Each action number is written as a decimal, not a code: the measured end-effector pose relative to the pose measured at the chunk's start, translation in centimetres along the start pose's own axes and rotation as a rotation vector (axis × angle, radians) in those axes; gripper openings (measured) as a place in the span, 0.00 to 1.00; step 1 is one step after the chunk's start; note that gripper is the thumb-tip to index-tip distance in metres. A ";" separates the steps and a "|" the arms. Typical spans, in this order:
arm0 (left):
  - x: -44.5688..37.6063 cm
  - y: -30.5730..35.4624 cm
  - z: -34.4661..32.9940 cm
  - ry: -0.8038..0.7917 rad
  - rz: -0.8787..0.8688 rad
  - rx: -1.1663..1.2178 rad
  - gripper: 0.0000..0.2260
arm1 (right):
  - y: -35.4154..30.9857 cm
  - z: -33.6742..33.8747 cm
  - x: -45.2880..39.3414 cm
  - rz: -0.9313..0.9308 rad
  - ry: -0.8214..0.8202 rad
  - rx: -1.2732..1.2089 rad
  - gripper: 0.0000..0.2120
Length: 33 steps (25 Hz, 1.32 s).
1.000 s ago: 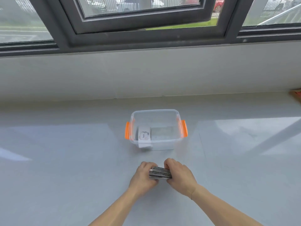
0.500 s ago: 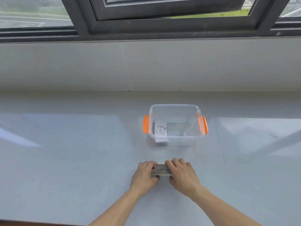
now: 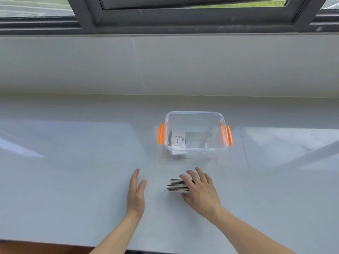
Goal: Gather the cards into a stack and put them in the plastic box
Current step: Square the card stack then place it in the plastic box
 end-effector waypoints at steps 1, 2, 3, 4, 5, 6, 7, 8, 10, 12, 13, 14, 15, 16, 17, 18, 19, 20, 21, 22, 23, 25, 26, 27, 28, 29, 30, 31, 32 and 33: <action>0.2 0.1 -0.3 0.008 0.012 0.031 0.28 | 0.1 0.0 0.0 -0.003 -0.002 -0.012 0.26; 0.6 0.2 -1.3 -0.007 0.021 0.061 0.28 | 0.1 0.0 0.0 -0.007 -0.003 -0.025 0.25; 1.1 0.3 -2.6 -0.031 0.035 0.098 0.28 | 0.1 -0.1 0.0 -0.015 -0.009 -0.038 0.25; 1.7 0.2 -4.1 -0.057 0.055 0.141 0.28 | 0.1 -0.2 0.1 -0.023 -0.017 -0.046 0.25; 2.2 0.1 -5.8 -0.085 0.081 0.185 0.28 | 0.0 -0.4 0.2 -0.032 -0.027 -0.052 0.25; 2.8 -0.1 -7.5 -0.121 0.111 0.226 0.28 | 0.0 -0.4 0.3 -0.041 -0.036 -0.058 0.25; 3.4 -0.1 -9.0 -0.158 0.148 0.270 0.27 | 0.0 -0.4 0.5 -0.050 -0.042 -0.066 0.25; 3.8 -0.2 -10.1 -0.182 0.186 0.315 0.24 | 0.1 -0.5 0.6 -0.057 -0.047 -0.072 0.24; 3.9 -0.1 -10.2 -0.183 0.232 0.375 0.21 | 0.1 -0.7 0.8 -0.053 -0.057 -0.066 0.23; 2.9 0.1 -8.5 -0.144 0.221 0.387 0.21 | 0.1 -0.8 1.0 -0.044 -0.066 -0.061 0.22; 2.3 0.2 -7.4 -0.101 0.213 0.397 0.21 | 0.1 -0.9 0.9 -0.046 -0.070 -0.064 0.22; 1.7 0.4 -6.3 -0.053 0.208 0.414 0.21 | 0.2 -0.9 0.8 -0.050 -0.071 -0.068 0.22; 1.4 0.5 -5.8 -0.016 0.206 0.433 0.21 | 0.2 -0.9 0.7 -0.054 -0.070 -0.072 0.22; 1.5 0.6 -5.9 -0.009 0.204 0.440 0.21 | 0.1 -0.8 0.6 -0.054 -0.068 -0.071 0.22; 1.9 0.8 -6.8 -0.038 0.201 0.425 0.21 | 0.1 -0.8 0.6 -0.055 -0.068 -0.068 0.22; 2.5 0.8 -8.2 -0.096 0.204 0.393 0.21 | 0.1 -0.7 0.5 -0.057 -0.068 -0.064 0.21; 3.3 0.8 -9.7 -0.160 0.210 0.353 0.22 | 0.2 -0.7 0.4 -0.061 -0.067 -0.060 0.21; 3.9 0.7 -10.7 -0.207 0.214 0.327 0.22 | 0.3 -0.6 0.4 -0.063 -0.068 -0.056 0.20; 4.1 0.7 -10.9 -0.227 0.222 0.325 0.23 | 0.3 -0.6 0.3 -0.060 -0.069 -0.056 0.20; 3.6 0.7 -10.5 -0.218 0.227 0.335 0.23 | 0.3 -0.6 0.2 -0.056 -0.071 -0.059 0.19; 2.8 0.7 -9.7 -0.188 0.227 0.352 0.22 | 0.4 -0.6 0.1 -0.054 -0.074 -0.063 0.19; 1.4 0.9 -7.8 -0.084 0.224 0.410 0.22 | 0.5 -0.6 -0.1 -0.050 -0.076 -0.072 0.18; 1.2 1.0 -7.5 -0.043 0.224 0.436 0.22 | 0.4 -0.6 -0.2 -0.047 -0.075 -0.076 0.18; 1.5 1.1 -8.0 -0.038 0.227 0.441 0.22 | 0.3 -0.6 -0.2 -0.050 -0.077 -0.079 0.18; 2.0 1.1 -9.2 -0.067 0.230 0.423 0.21 | 0.4 -0.6 -0.2 -0.058 -0.078 -0.080 0.18; 2.7 1.0 -10.5 -0.113 0.221 0.387 0.20 | 0.4 -0.5 -0.1 -0.064 -0.074 -0.079 0.18; 3.4 1.1 -11.3 -0.153 0.208 0.349 0.20 | 0.5 -0.4 -0.1 -0.063 -0.068 -0.076 0.18; 3.5 1.2 -11.5 -0.178 0.212 0.331 0.20 | 0.6 -0.4 0.0 -0.057 -0.067 -0.073 0.18; 3.1 1.2 -11.0 -0.186 0.222 0.329 0.21 | 0.6 -0.5 0.0 -0.049 -0.076 -0.070 0.18; 2.4 1.4 -10.2 -0.177 0.218 0.324 0.21 | 0.7 -0.6 0.0 -0.044 -0.083 -0.068 0.18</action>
Point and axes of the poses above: each hand's wrist, its own x-axis away from the middle knuckle, its own z-axis out of the back of the hand, y = z × x, the point moved 9 cm from there along -x, towards the middle knuckle, and after that the axes turned 4 degrees about y, right-handed, at the moved point
